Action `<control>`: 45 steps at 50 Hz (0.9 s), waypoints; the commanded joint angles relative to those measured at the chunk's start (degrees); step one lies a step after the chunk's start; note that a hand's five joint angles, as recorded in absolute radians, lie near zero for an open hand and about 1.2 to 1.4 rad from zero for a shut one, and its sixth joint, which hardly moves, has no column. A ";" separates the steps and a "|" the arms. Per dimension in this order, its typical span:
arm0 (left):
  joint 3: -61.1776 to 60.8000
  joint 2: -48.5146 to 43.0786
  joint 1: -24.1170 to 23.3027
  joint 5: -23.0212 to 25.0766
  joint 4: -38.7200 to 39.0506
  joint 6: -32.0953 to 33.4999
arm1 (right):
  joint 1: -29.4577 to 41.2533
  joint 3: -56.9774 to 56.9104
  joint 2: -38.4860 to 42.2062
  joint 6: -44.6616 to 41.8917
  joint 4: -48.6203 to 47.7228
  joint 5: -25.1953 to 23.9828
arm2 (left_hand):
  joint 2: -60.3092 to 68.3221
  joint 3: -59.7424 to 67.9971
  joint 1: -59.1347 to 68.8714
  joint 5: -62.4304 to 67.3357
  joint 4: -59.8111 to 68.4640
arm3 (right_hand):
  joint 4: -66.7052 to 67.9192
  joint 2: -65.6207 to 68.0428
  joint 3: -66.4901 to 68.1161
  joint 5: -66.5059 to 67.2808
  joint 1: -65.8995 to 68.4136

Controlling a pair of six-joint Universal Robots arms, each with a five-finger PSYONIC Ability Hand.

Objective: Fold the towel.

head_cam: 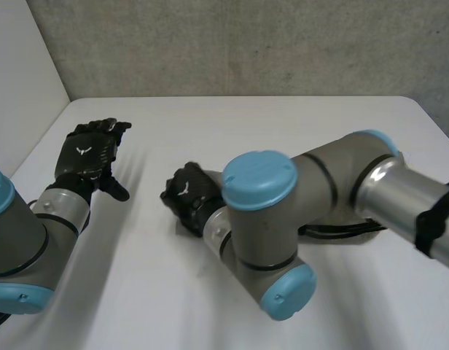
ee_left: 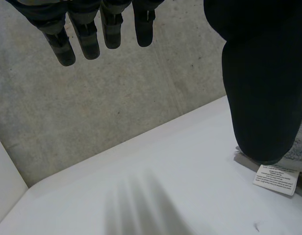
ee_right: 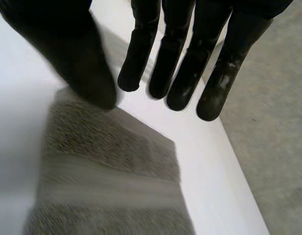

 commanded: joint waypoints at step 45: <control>-0.92 -1.28 -1.59 0.01 2.55 0.63 | -31.90 -32.17 23.44 45.82 10.24 3.96 | 0.50 0.47 -0.02 -1.73 0.49 | -11.32 -11.09 -11.60 -10.82 -11.72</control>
